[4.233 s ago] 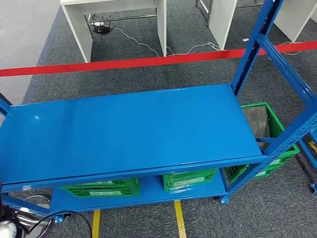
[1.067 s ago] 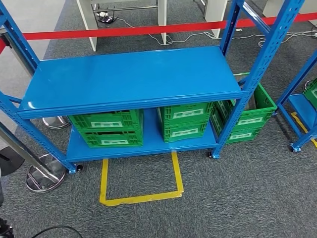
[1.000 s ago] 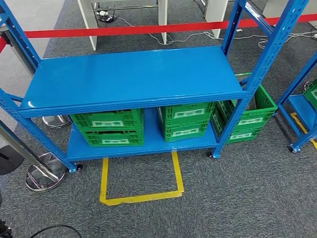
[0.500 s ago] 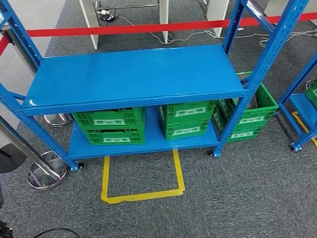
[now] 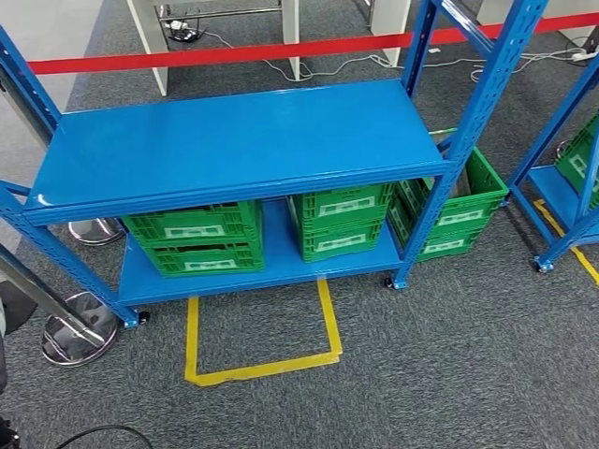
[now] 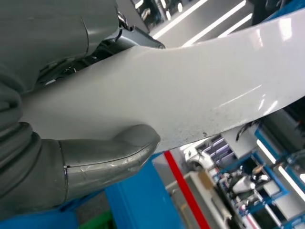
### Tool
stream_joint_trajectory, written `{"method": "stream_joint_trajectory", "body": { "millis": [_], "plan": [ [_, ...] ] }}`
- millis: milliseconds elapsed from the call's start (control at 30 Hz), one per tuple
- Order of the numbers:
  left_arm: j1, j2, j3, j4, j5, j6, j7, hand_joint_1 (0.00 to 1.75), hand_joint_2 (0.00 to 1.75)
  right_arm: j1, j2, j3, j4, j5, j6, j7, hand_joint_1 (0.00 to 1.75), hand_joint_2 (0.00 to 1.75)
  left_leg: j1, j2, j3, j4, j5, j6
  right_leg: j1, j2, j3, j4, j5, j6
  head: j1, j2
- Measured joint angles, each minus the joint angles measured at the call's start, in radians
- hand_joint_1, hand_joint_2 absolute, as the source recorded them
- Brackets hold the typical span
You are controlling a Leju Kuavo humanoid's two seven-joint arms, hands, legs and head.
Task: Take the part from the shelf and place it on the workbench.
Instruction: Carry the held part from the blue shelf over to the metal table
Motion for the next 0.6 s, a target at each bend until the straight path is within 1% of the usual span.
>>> {"method": "stream_joint_trajectory", "body": {
  "millis": [33, 67, 100, 133, 167, 200, 233, 267, 300, 333, 367, 400, 433, 467, 500, 533, 567, 600],
  "plan": [
    [-0.001, 0.002, 0.0, -0.001, 0.001, -0.004, -0.003, 1.75, 1.75, 0.0, -0.001, -0.003, 0.0, 0.0, 0.0, 0.0, 0.0, 0.0, 0.001, 0.008, -0.001, -0.002, 0.002, 0.006, -0.002, 0.003, -0.005, 0.0, 0.0, 0.006, 0.0, 0.0],
    [-0.003, 0.002, 0.0, -0.001, 0.002, -0.007, -0.005, 1.75, 1.75, 0.0, -0.002, -0.006, 0.0, 0.0, 0.0, 0.0, 0.0, 0.0, 0.002, 0.016, 0.0, -0.006, 0.005, 0.012, -0.002, 0.0, -0.012, 0.007, -0.006, 0.011, 0.001, 0.0],
    [-0.004, 0.003, 0.0, -0.002, 0.003, -0.01, -0.007, 1.75, 1.75, 0.0, -0.003, -0.008, 0.0, 0.0, -0.001, 0.0, 0.0, 0.0, 0.004, 0.025, 0.001, -0.01, 0.007, 0.019, -0.001, -0.008, -0.026, 0.032, -0.023, 0.014, 0.003, 0.0],
    [-0.005, 0.004, 0.0, -0.003, 0.004, -0.012, -0.008, 1.75, 1.75, 0.0, -0.004, -0.01, 0.0, -0.001, -0.002, 0.0, 0.0, 0.0, 0.005, 0.034, 0.001, -0.013, 0.009, 0.024, -0.001, -0.018, -0.051, 0.078, -0.05, 0.018, 0.005, 0.0],
    [-0.005, 0.005, 0.0, -0.003, 0.005, -0.015, -0.008, 1.75, 1.75, 0.0, -0.004, -0.011, 0.0, -0.002, -0.002, 0.0, 0.0, 0.0, 0.004, 0.043, 0.0, -0.013, 0.009, 0.027, -0.001, -0.028, -0.084, 0.144, -0.083, 0.021, 0.007, 0.0],
    [-0.005, 0.006, 0.0, -0.004, 0.007, -0.019, -0.009, 1.75, 1.75, 0.0, -0.005, -0.012, 0.0, -0.003, -0.003, 0.0, 0.0, 0.0, 0.003, 0.051, -0.002, -0.012, 0.009, 0.029, -0.001, -0.033, -0.119, 0.217, -0.113, 0.023, 0.008, 0.0],
    [-0.005, 0.007, 0.0, -0.004, 0.01, -0.023, -0.009, 1.75, 1.75, 0.0, -0.005, -0.014, 0.0, -0.005, -0.003, 0.001, 0.0, 0.0, 0.002, 0.06, -0.003, -0.012, 0.009, 0.03, -0.001, -0.035, -0.146, 0.272, -0.13, 0.025, 0.007, 0.0],
    [-0.005, 0.008, 0.0, -0.004, 0.013, -0.027, -0.009, 1.75, 1.75, 0.001, -0.006, -0.016, 0.0, -0.006, -0.004, 0.001, 0.0, 0.0, 0.001, 0.069, -0.003, -0.012, 0.009, 0.03, -0.001, -0.036, -0.156, 0.294, -0.128, 0.026, 0.008, 0.0],
    [-0.006, 0.009, 0.0, -0.004, 0.017, -0.032, -0.009, 1.75, 1.75, 0.002, -0.007, -0.018, 0.0, -0.008, -0.006, 0.001, 0.0, 0.0, 0.0, 0.077, -0.002, -0.011, 0.008, 0.03, -0.001, -0.038, -0.145, 0.273, -0.107, 0.026, 0.008, 0.0],
    [-0.006, 0.01, 0.001, -0.004, 0.021, -0.036, -0.009, 1.75, 1.75, 0.003, -0.009, -0.02, 0.0, -0.009, -0.008, 0.002, 0.0, 0.0, 0.0, 0.085, -0.001, -0.011, 0.007, 0.028, -0.001, -0.046, -0.116, 0.217, -0.073, 0.024, 0.008, 0.0],
    [-0.007, 0.012, 0.001, -0.004, 0.024, -0.04, -0.009, 1.75, 1.75, 0.002, -0.011, -0.021, 0.0, -0.011, -0.009, 0.002, 0.0, 0.0, -0.001, 0.092, 0.001, -0.009, 0.005, 0.026, 0.0, -0.065, -0.077, 0.144, -0.041, 0.022, 0.008, 0.0],
    [-0.007, 0.014, 0.001, -0.004, 0.026, -0.044, -0.009, 1.75, 1.75, 0.0, -0.012, -0.021, 0.0, -0.012, -0.01, 0.002, 0.0, 0.0, -0.003, 0.099, 0.001, -0.005, 0.002, 0.022, 0.002, -0.083, -0.041, 0.077, -0.019, 0.018, 0.008, 0.0],
    [-0.007, 0.016, 0.002, -0.004, 0.029, -0.049, -0.009, 1.75, 1.75, -0.002, -0.013, -0.023, 0.0, -0.013, -0.011, 0.002, 0.0, 0.0, -0.006, 0.106, 0.001, -0.002, -0.001, 0.017, 0.004, -0.098, -0.018, 0.032, -0.008, 0.013, 0.007, 0.0],
    [-0.009, 0.018, 0.002, -0.004, 0.031, -0.054, -0.009, 1.75, 1.75, -0.003, -0.013, -0.025, 0.0, -0.014, -0.013, 0.0, 0.0, 0.0, -0.009, 0.113, 0.0, 0.001, -0.002, 0.013, 0.007, -0.106, -0.007, 0.012, -0.007, 0.008, 0.006, 0.0],
    [-0.01, 0.019, 0.002, -0.004, 0.035, -0.061, -0.008, 1.75, 1.75, -0.003, -0.013, -0.028, 0.0, -0.014, -0.015, -0.001, 0.0, 0.0, -0.011, 0.12, -0.001, 0.004, -0.004, 0.008, 0.009, -0.099, -0.007, 0.009, -0.008, 0.004, 0.006, 0.0],
    [-0.012, 0.021, 0.002, -0.004, 0.039, -0.07, -0.007, 1.75, 1.75, -0.002, -0.013, -0.031, 0.0, -0.015, -0.018, -0.002, 0.0, 0.0, -0.011, 0.126, -0.001, 0.005, -0.005, 0.004, 0.007, -0.091, -0.009, 0.01, -0.006, -0.002, 0.005, 0.0],
    [-0.014, 0.023, 0.002, -0.004, 0.042, -0.08, -0.005, 1.75, 1.75, -0.001, -0.013, -0.033, 0.0, -0.016, -0.021, -0.003, 0.0, 0.0, -0.009, 0.121, -0.002, 0.011, -0.013, -0.002, 0.005, -0.083, -0.01, 0.01, -0.004, -0.007, 0.004, 0.0],
    [-0.015, 0.026, 0.002, -0.005, 0.044, -0.089, -0.003, 1.75, 1.75, 0.0, -0.014, -0.035, 0.0, -0.016, -0.024, -0.001, 0.0, 0.0, -0.007, 0.107, -0.009, 0.03, -0.03, -0.008, 0.003, -0.075, -0.011, 0.008, -0.001, -0.013, 0.003, 0.0]
  ]
}}
